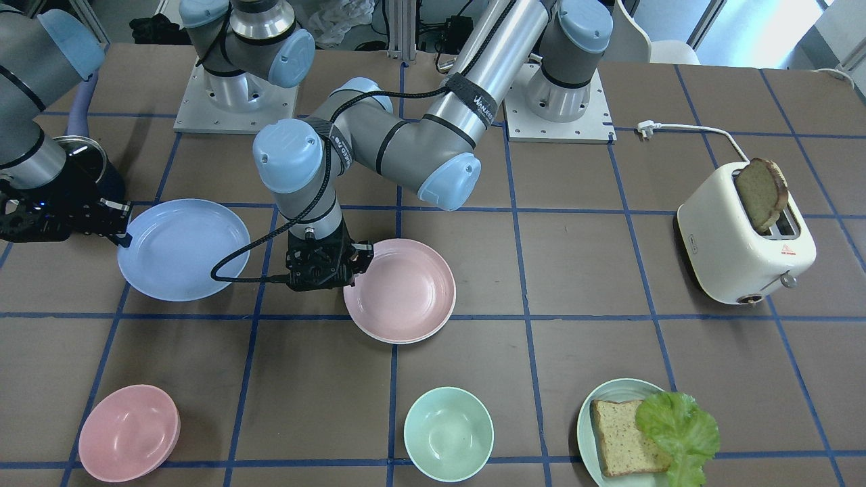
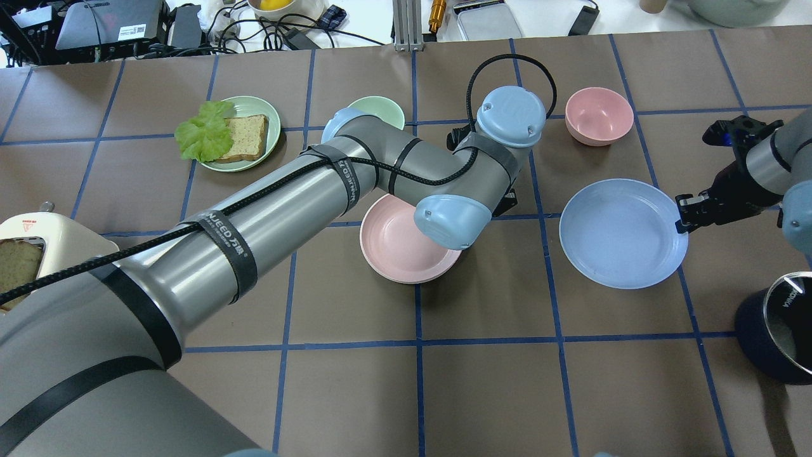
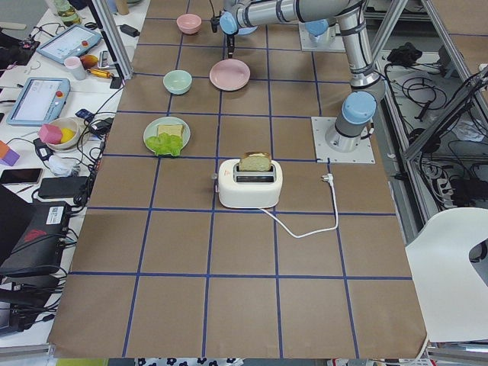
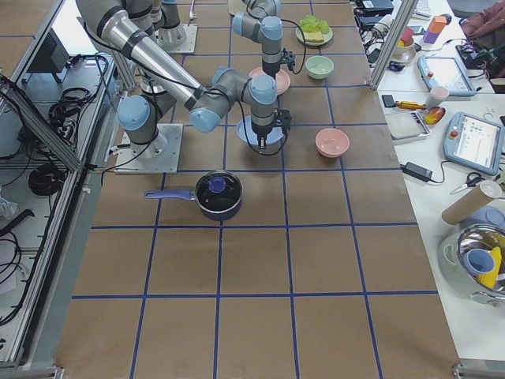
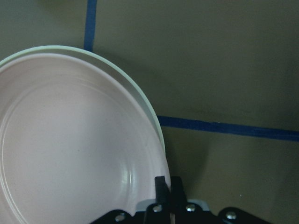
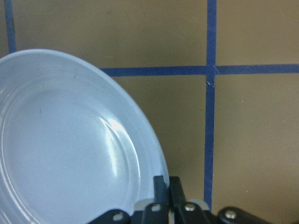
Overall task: Stack three plates with pink and blue
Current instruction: 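Move the pink plate onto the cream plate while right lifts blue plate, then withdraw the left gripper while right lowers blue plate onto pink plate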
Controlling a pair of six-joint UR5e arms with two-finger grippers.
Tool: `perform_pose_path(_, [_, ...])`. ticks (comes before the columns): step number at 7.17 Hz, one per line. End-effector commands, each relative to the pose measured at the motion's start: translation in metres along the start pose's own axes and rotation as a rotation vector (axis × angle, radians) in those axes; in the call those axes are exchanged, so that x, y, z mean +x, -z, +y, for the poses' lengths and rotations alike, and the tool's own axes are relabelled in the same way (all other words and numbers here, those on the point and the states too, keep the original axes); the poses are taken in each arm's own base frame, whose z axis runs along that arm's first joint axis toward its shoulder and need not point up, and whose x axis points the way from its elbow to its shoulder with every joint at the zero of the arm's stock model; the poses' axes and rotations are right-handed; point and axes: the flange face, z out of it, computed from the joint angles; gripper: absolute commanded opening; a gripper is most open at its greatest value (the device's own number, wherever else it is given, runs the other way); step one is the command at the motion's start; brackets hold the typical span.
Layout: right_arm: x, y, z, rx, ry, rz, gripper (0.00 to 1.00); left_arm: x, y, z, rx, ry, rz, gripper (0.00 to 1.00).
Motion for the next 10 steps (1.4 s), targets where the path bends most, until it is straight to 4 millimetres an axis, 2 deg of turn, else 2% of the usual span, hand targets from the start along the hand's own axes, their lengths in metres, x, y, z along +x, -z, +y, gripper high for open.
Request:
perform_pose_path(1, [-0.01, 0.004, -0.019, 0.01, -0.038, -0.005, 0.0, -0.028, 0.024, -0.029, 0.028, 0.053, 0.005, 1.0])
perform_pose_path(2, [-0.033, 0.002, -0.025, 0.006, -0.046, 0.002, 0.0, -0.051, 0.044, -0.046, 0.027, 0.081, 0.014, 1.0])
perform_pose_path(3, [-0.067, 0.0, -0.029, 0.002, -0.09, 0.005, 0.0, -0.08, 0.063, -0.064, 0.002, 0.057, 0.022, 1.0])
perform_pose_path(5, [-0.152, -0.009, -0.028, 0.024, -0.165, 0.005, 0.0, -0.16, 0.11, -0.096, -0.1, 0.113, 0.032, 1.0])
perform_pose_path(6, [-0.19, -0.024, -0.022, 0.004, -0.17, 0.001, 0.0, -0.192, 0.133, -0.093, -0.15, 0.042, 0.02, 1.0])
perform_pose_path(7, [-0.22, -0.028, -0.022, 0.04, -0.238, -0.003, 0.0, -0.216, 0.164, -0.088, -0.125, -0.066, 0.029, 1.0])
perform_pose_path(8, [-0.247, -0.041, -0.016, 0.03, -0.237, -0.006, 0.0, -0.236, 0.192, -0.082, -0.102, -0.074, 0.045, 1.0])
perform_pose_path(9, [-0.269, -0.051, -0.01, 0.025, -0.244, 0.017, 0.0, -0.252, 0.214, -0.06, -0.139, -0.085, 0.038, 1.0])
perform_pose_path(10, [-0.289, -0.059, -0.006, 0.041, -0.219, 0.014, 0.0, -0.267, 0.241, -0.037, -0.112, -0.188, 0.05, 1.0])
